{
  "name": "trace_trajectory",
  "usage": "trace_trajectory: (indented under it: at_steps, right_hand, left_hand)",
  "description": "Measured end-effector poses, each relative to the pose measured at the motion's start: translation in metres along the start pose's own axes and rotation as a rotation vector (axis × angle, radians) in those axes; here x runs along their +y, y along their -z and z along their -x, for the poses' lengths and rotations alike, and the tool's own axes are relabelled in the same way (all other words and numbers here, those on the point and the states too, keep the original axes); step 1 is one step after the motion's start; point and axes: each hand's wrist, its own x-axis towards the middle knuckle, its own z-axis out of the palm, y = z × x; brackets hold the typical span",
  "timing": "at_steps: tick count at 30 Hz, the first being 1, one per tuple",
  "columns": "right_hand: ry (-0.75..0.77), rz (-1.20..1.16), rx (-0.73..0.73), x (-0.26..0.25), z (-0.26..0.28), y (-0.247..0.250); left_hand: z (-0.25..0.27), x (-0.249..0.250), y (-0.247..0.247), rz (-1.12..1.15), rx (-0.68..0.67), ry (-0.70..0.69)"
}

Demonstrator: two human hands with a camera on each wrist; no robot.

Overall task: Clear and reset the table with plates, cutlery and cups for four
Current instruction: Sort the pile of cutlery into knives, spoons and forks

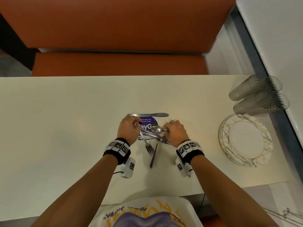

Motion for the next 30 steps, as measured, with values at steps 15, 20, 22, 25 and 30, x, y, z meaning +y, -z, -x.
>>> trace_trajectory:
  at_steps: [15,20,22,25,30]
  right_hand:
    - [0.023,-0.175,0.383,-0.01,0.011,0.017]
    - [-0.047,-0.616,0.443,-0.054,0.006,0.051]
    - [-0.053,-0.768,0.367,-0.074,0.001,0.057]
    - [-0.056,-0.921,0.257,-0.102,-0.005,0.058]
    - [0.035,-0.829,0.093,-0.128,-0.011,0.047]
  left_hand:
    - [0.034,0.003,0.004,0.164,0.069,0.033]
    - [0.031,0.02,0.009,0.284,0.034,0.077]
    - [0.029,0.031,0.015,0.386,-0.054,0.111]
    - [0.028,0.039,0.024,0.519,-0.136,0.155]
    - [0.034,0.023,0.04,0.527,-0.053,0.171]
